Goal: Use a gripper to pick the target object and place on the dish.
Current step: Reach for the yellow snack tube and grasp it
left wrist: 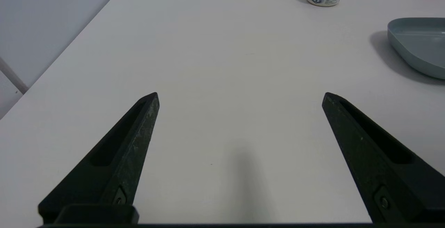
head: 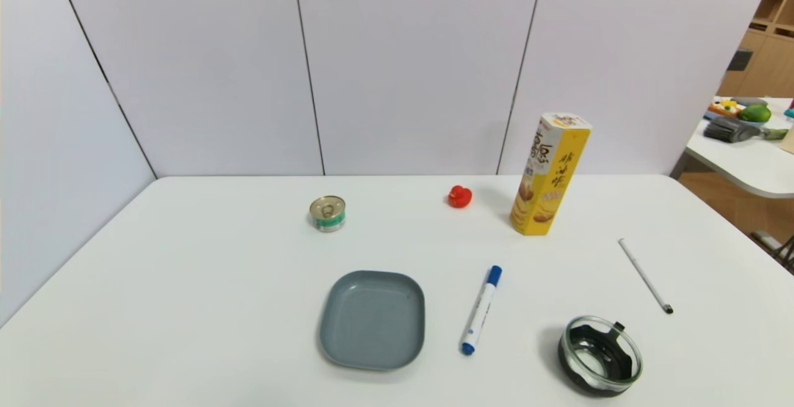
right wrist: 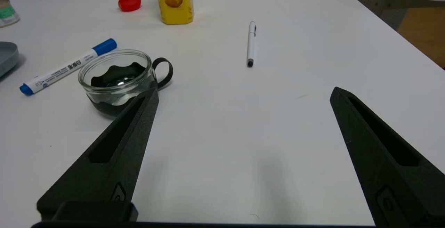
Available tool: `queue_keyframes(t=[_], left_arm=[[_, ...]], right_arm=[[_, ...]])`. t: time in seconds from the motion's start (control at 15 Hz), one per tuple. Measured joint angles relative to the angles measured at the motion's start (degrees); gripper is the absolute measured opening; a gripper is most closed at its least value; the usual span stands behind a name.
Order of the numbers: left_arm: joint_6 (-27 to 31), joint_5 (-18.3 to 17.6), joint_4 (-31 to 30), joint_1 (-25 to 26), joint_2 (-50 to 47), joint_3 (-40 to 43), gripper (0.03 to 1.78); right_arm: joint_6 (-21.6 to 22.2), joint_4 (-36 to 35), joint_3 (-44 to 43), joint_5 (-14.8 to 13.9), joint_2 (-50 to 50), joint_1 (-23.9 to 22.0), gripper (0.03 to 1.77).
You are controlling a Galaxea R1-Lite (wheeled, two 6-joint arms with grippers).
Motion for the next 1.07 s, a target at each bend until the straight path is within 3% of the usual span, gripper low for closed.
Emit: queue_keyframes(t=[0.4, 0.73, 1.07], left_arm=[[-0.02, 0.00, 0.00, 0.00, 0.00, 0.00, 1.69], [0.00, 0.02, 0.00, 0.00, 0.00, 0.00, 1.69], [-0.02, 0.00, 0.00, 0.00, 0.00, 0.00, 1.69]], right_arm=[[-0.59, 0.00, 0.00, 0.28, 0.00, 0.00, 1.71], [-6.39, -0.69, -0.38, 1.45, 2.19, 0.00, 1.71], [-8.12, -2.67, -11.41, 7.74, 10.68, 1.46, 1.71]])
